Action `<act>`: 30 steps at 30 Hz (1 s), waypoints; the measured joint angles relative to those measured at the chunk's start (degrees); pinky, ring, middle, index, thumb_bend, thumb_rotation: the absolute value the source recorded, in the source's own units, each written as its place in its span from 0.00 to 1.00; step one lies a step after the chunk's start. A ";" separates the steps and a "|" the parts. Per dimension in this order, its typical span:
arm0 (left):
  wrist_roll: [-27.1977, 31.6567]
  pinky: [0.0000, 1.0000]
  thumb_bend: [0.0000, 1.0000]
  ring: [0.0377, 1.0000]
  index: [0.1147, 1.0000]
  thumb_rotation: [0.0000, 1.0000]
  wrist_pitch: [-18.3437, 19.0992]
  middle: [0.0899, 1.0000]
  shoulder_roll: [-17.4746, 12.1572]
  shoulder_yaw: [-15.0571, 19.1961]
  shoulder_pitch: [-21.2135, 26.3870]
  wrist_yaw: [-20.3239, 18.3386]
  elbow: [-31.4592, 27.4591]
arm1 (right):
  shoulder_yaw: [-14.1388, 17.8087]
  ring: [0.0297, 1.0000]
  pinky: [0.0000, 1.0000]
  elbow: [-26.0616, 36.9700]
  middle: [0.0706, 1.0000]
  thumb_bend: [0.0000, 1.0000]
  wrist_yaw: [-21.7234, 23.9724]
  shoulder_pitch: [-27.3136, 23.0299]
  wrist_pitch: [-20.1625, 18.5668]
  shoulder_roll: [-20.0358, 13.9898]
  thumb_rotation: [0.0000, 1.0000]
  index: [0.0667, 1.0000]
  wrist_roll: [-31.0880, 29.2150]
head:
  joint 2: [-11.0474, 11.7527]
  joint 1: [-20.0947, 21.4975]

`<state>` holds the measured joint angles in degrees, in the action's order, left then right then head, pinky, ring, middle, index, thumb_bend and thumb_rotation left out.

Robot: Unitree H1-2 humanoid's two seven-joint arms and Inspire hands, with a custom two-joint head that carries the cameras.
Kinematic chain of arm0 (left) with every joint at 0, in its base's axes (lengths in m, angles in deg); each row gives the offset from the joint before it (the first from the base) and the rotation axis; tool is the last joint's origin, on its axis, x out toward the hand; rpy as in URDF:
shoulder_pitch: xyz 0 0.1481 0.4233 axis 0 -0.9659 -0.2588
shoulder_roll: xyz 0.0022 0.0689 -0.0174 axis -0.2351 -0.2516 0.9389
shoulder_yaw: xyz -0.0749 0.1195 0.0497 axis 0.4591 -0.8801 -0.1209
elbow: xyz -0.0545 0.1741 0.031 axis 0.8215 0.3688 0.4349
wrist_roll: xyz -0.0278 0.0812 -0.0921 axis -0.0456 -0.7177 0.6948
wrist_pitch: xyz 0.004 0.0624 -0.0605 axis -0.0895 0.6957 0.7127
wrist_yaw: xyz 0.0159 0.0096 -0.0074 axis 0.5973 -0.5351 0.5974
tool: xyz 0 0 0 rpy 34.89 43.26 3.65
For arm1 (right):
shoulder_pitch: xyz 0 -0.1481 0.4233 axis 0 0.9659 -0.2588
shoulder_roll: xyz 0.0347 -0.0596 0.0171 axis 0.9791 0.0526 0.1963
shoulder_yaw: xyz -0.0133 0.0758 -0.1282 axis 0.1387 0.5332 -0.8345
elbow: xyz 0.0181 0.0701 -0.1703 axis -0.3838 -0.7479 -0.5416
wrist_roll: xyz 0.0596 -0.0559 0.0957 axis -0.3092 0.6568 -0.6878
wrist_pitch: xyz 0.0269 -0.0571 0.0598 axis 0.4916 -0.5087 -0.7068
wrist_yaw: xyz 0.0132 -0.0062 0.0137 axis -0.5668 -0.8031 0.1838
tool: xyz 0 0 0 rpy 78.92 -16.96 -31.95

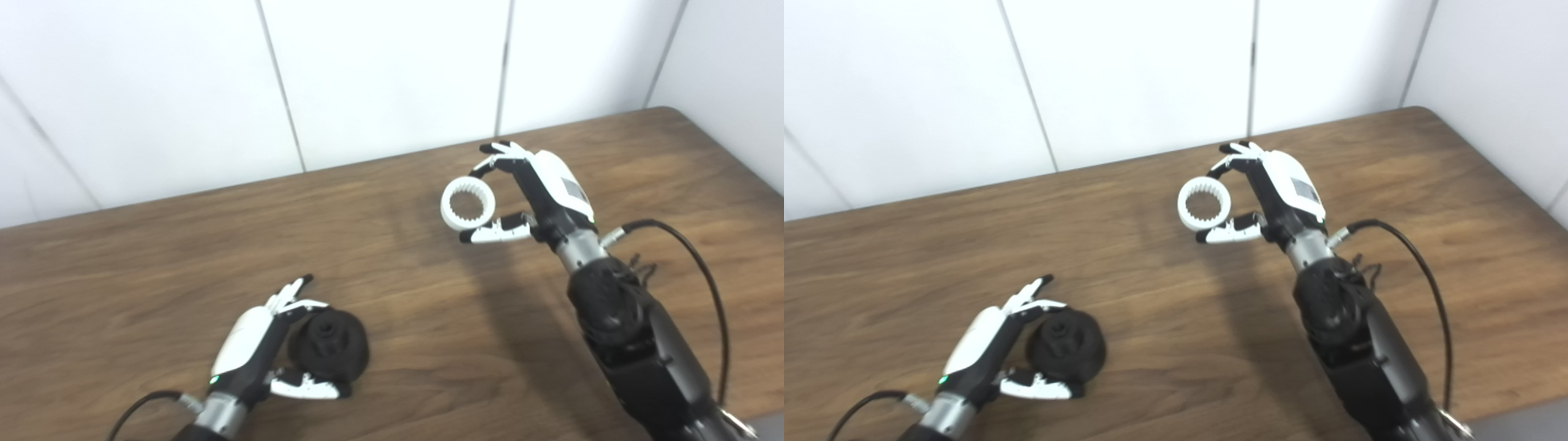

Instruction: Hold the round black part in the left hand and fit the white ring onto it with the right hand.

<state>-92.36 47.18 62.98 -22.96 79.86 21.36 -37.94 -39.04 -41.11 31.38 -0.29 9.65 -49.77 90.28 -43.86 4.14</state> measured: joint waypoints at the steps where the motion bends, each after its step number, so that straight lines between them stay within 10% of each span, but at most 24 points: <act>1: -0.09 1.00 0.99 1.00 0.59 0.31 0.07 1.00 0.17 -0.14 0.02 0.05 0.00 | -0.22 0.96 0.96 0.81 0.87 0.52 0.09 0.50 0.00 0.34 0.15 0.45 0.00 | -0.09 -0.35; 30: -3.63 1.00 0.99 1.00 0.59 0.31 3.44 1.00 3.32 -2.76 1.60 0.49 0.01 | -8.72 0.96 0.98 6.86 0.87 0.52 4.21 7.85 4.44 8.13 0.15 0.45 -1.42 | -1.41 -8.44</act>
<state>-95.99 50.61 66.30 -25.72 81.47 21.85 -37.93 -47.76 -34.26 35.59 7.56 14.10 -41.64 88.87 -45.26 -4.31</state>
